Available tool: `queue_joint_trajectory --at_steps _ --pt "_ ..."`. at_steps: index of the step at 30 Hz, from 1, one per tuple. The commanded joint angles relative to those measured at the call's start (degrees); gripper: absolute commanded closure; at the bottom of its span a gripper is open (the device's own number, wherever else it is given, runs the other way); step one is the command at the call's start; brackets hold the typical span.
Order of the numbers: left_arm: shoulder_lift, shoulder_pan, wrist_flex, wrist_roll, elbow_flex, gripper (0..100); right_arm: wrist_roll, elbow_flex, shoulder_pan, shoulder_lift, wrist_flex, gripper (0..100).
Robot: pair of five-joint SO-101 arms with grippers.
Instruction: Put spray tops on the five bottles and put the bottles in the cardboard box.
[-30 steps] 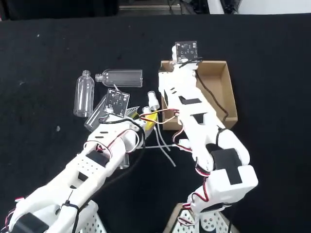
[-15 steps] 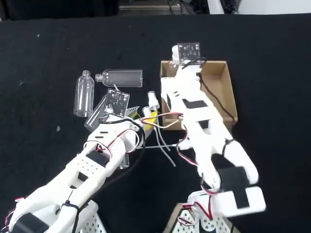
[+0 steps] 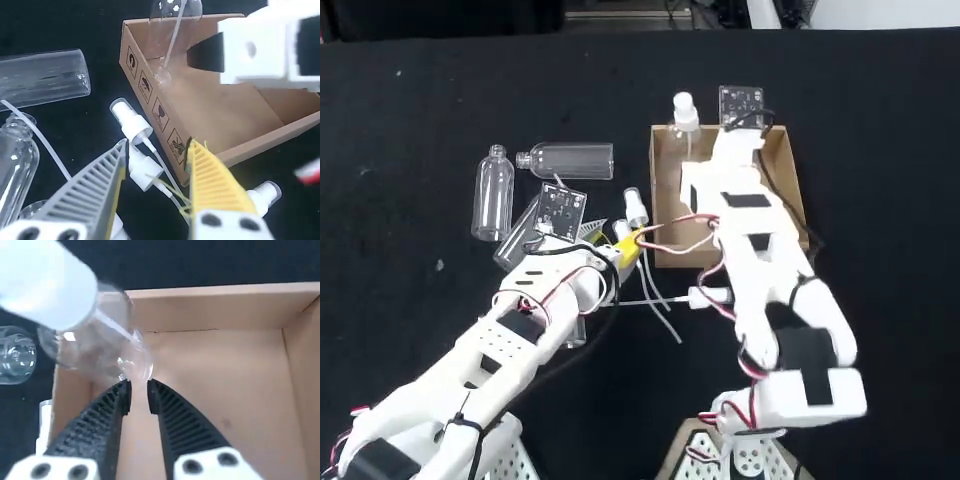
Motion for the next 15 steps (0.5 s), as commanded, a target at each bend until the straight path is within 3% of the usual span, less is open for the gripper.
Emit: queue_joint_trajectory --at_steps 1,15 --pt "-1.8 -0.5 -1.1 -0.2 -0.4 81 -0.4 -5.7 0.7 2.1 0.4 98.7" --pt "-1.8 -0.6 -1.1 -0.2 -0.4 81 -0.1 -7.7 0.4 5.7 0.4 98.7"
